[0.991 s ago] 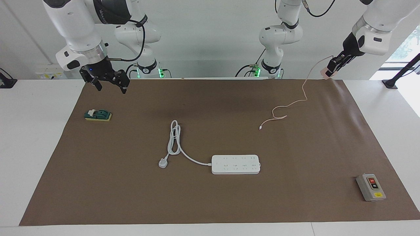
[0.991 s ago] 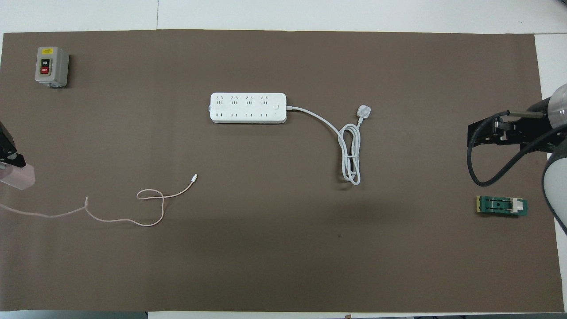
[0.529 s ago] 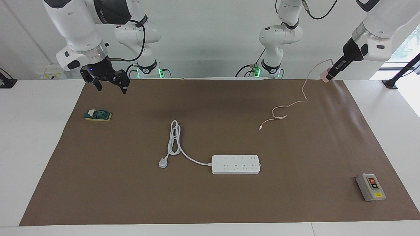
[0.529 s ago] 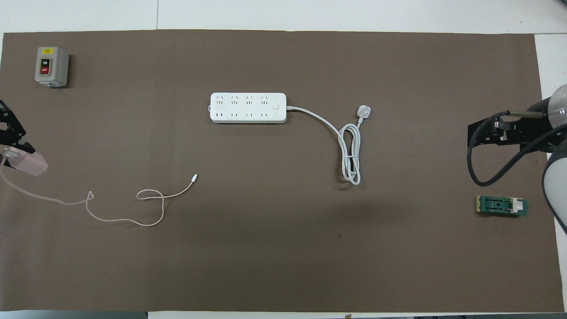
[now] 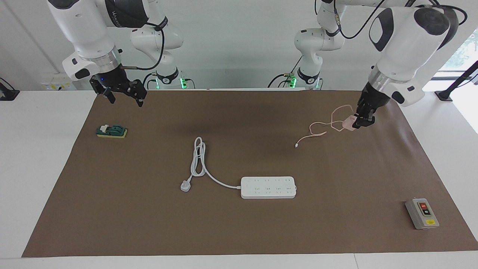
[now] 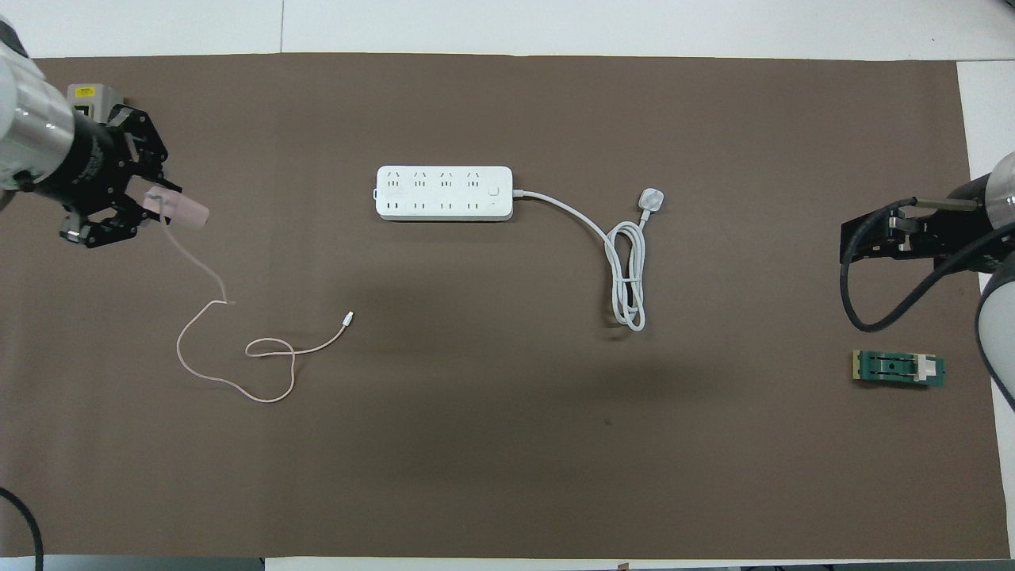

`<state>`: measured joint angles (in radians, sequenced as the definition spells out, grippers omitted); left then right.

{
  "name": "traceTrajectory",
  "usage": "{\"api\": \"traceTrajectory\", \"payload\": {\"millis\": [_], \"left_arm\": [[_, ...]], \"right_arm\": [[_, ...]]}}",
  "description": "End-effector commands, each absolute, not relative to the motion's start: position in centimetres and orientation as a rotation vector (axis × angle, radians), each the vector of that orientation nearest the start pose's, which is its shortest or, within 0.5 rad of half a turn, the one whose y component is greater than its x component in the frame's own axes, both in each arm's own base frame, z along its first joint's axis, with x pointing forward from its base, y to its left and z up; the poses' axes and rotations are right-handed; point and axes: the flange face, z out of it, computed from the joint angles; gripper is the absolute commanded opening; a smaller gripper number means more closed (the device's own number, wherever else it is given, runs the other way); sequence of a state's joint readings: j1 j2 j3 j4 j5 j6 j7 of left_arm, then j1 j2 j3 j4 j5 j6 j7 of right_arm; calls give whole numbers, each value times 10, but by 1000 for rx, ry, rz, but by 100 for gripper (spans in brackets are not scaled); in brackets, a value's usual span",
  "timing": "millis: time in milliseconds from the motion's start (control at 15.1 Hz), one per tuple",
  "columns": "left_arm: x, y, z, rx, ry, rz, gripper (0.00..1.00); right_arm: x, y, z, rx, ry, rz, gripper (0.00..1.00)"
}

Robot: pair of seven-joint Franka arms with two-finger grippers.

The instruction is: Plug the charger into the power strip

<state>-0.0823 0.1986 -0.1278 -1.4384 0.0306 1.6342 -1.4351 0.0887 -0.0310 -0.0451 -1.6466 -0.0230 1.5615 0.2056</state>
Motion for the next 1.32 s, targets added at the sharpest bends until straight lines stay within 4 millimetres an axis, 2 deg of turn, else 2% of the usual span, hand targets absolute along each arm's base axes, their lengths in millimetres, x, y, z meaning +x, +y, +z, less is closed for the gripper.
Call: {"api": "traceTrajectory", "payload": {"millis": [0,198,330,529,793,1256], "left_arm": [[625,-153,546,-2424,-1927,-91,0],[638,-171,525,-2345,-2021,-86,0],[645,-198,502,-2317,-2040,-127,0],[653,-224,482,-2280,-2073,-177,0],[655,-259,456,-2234,-2096,-223,0],[652,-290,414,-2187,-2089,-246,0]], "right_arm": [[536,16,610,-3159,243,93,100],[537,15,609,-3159,245,95,100],[537,15,609,-3159,245,95,100],[537,14,610,-3159,247,93,100],[537,14,609,-3159,250,95,100],[537,5,609,-3156,276,96,100]]}}
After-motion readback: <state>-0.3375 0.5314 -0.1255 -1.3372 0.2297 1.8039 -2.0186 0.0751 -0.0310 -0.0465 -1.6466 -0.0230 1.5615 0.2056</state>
